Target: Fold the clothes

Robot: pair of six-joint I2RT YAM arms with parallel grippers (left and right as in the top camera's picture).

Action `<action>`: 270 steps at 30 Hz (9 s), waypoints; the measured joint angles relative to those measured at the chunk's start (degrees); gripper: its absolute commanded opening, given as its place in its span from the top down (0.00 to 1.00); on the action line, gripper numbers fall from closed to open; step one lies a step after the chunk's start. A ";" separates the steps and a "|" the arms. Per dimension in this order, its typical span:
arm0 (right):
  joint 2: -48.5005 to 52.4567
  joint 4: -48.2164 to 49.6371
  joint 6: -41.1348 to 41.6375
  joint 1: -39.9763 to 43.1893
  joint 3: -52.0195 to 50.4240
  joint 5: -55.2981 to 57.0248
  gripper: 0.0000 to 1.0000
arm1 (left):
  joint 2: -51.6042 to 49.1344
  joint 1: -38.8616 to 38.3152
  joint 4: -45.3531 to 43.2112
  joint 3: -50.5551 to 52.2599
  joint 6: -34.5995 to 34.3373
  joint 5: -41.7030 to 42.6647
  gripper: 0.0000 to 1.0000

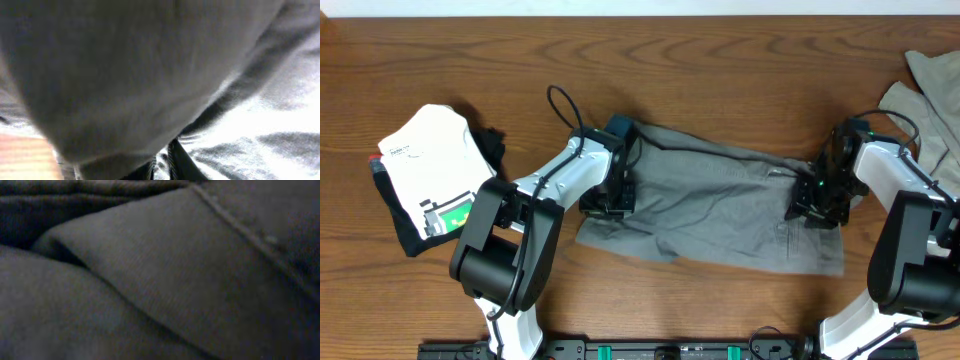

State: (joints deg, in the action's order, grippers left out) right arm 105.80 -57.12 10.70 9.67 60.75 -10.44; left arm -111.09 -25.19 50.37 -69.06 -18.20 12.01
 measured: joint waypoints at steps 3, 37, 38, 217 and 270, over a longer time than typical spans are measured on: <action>0.11 -0.76 0.00 0.00 -0.17 0.15 0.59 | 0.79 0.00 -0.63 0.55 -0.15 0.02 0.87; -8.70 -2.32 -0.09 -1.57 8.46 3.15 0.57 | 19.17 -4.09 -20.70 1.64 2.45 -2.95 0.77; -8.70 -0.57 -0.11 -1.60 7.69 3.34 0.58 | 18.67 -4.22 -21.29 1.64 2.73 -2.95 0.77; -15.76 53.20 3.26 27.89 -34.14 -31.21 0.99 | 11.43 -8.68 -5.84 0.90 -0.04 -1.01 0.53; -45.38 12.46 -3.17 19.19 -12.04 -20.96 0.99 | -2.54 -26.05 -35.10 -0.02 -44.98 -0.37 0.69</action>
State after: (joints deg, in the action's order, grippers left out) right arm 60.42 -44.66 7.53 28.86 48.71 -31.40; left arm -113.62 -51.24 15.27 -69.08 -63.18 11.64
